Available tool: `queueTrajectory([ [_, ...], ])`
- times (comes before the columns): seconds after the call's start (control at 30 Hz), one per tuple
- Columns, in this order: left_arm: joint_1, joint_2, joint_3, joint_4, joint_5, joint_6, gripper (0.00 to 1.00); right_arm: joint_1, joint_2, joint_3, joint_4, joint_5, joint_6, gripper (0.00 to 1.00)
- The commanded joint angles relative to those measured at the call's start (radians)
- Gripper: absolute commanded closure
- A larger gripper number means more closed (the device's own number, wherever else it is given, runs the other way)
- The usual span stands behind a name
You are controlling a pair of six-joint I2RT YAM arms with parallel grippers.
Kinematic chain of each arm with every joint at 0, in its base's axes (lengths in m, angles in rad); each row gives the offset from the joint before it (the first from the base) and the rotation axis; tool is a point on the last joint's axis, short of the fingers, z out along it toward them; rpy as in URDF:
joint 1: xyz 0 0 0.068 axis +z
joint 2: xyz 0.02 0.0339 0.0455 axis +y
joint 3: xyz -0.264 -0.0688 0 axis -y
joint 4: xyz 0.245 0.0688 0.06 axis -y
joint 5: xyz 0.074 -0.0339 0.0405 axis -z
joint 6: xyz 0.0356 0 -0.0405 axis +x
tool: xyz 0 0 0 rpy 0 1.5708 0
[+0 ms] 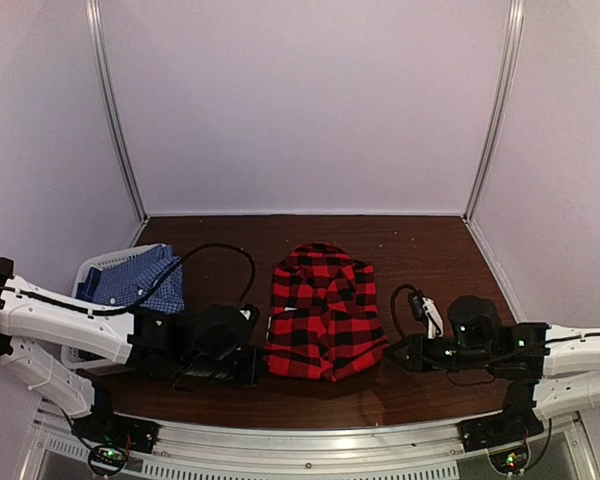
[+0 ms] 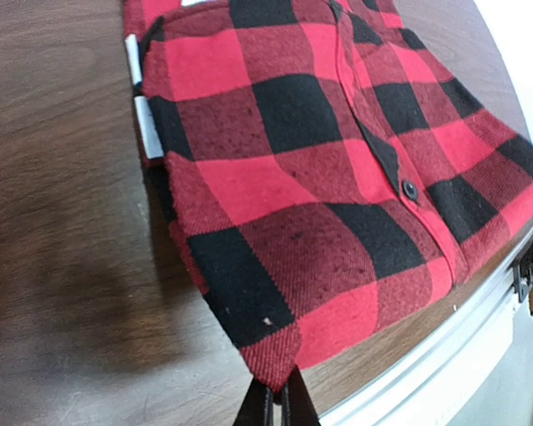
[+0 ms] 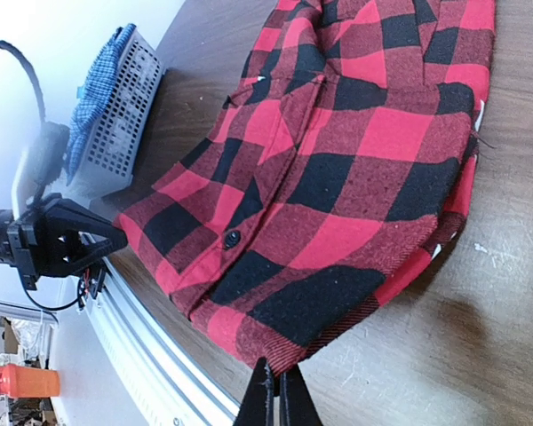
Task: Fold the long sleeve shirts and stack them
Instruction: Pick up the 2/3-rectangle-folded shirt from the center of the board, then fold the 2/3-rectangle-folded shirt at the center of the board.
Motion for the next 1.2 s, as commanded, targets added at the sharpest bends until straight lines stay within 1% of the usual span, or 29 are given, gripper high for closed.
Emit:
queueTrajectory([
  [0.0,-0.004,-0.051,0.036,-0.063,-0.108,-0.06,1.0,0.035,-0.015,0.062,-0.096,0.123,0.026,1.0],
  [0.1,0.004,-0.057,0.089,-0.096,-0.143,-0.023,1.0,0.034,0.0,0.133,-0.13,0.192,0.006,1.0],
  [0.2,0.057,-0.015,0.18,-0.121,-0.115,0.06,1.0,0.026,0.08,0.254,-0.176,0.265,-0.033,1.0],
  [0.3,0.165,0.036,0.27,-0.106,-0.038,0.169,1.0,-0.024,0.206,0.379,-0.189,0.275,-0.097,1.0],
  [0.37,0.276,0.082,0.325,-0.072,0.046,0.239,1.0,-0.098,0.301,0.447,-0.175,0.232,-0.143,1.0],
  [0.4,0.324,0.125,0.366,-0.052,0.085,0.278,1.0,-0.142,0.367,0.48,-0.156,0.208,-0.165,1.0],
  [0.43,0.375,0.153,0.412,-0.044,0.123,0.312,1.0,-0.199,0.399,0.509,-0.132,0.172,-0.186,1.0],
  [0.47,0.421,0.225,0.464,-0.04,0.156,0.347,1.0,-0.254,0.476,0.542,-0.1,0.121,-0.204,1.0],
  [0.5,0.472,0.282,0.523,-0.033,0.224,0.375,1.0,-0.312,0.54,0.582,-0.076,0.077,-0.22,1.0],
  [0.53,0.519,0.354,0.579,-0.025,0.271,0.4,1.0,-0.363,0.605,0.624,-0.054,0.059,-0.236,1.0],
  [0.63,0.623,0.586,0.774,0.01,0.36,0.457,1.0,-0.494,0.853,0.789,-0.011,-0.046,-0.262,1.0],
  [0.7,0.671,0.748,0.908,0.011,0.384,0.479,1.0,-0.551,1.017,0.9,0.018,-0.116,-0.273,1.0],
  [0.77,0.701,0.889,1.046,0.01,0.408,0.487,1.0,-0.577,1.172,1.022,0.007,-0.157,-0.285,1.0],
  [0.83,0.716,0.997,1.135,-0.004,0.43,0.492,1.0,-0.591,1.289,1.137,-0.038,-0.191,-0.292,1.0],
  [0.87,0.718,1.036,1.165,-0.009,0.437,0.493,1.0,-0.595,1.324,1.165,-0.049,-0.201,-0.294,1.0],
  [0.93,0.718,1.073,1.18,-0.002,0.459,0.494,1.0,-0.595,1.358,1.175,-0.044,-0.208,-0.295,1.0],
  [1.0,0.719,1.062,1.145,0.01,0.47,0.485,1.0,-0.593,1.36,1.15,-0.027,-0.21,-0.294,1.0],
  [1.07,0.717,1.019,1.06,0.038,0.473,0.456,1.0,-0.59,1.355,1.119,-0.013,-0.215,-0.299,1.0],
  [1.17,0.711,0.92,0.88,0.124,0.479,0.406,1.0,-0.58,1.329,1.056,-0.001,-0.228,-0.312,1.0],
])
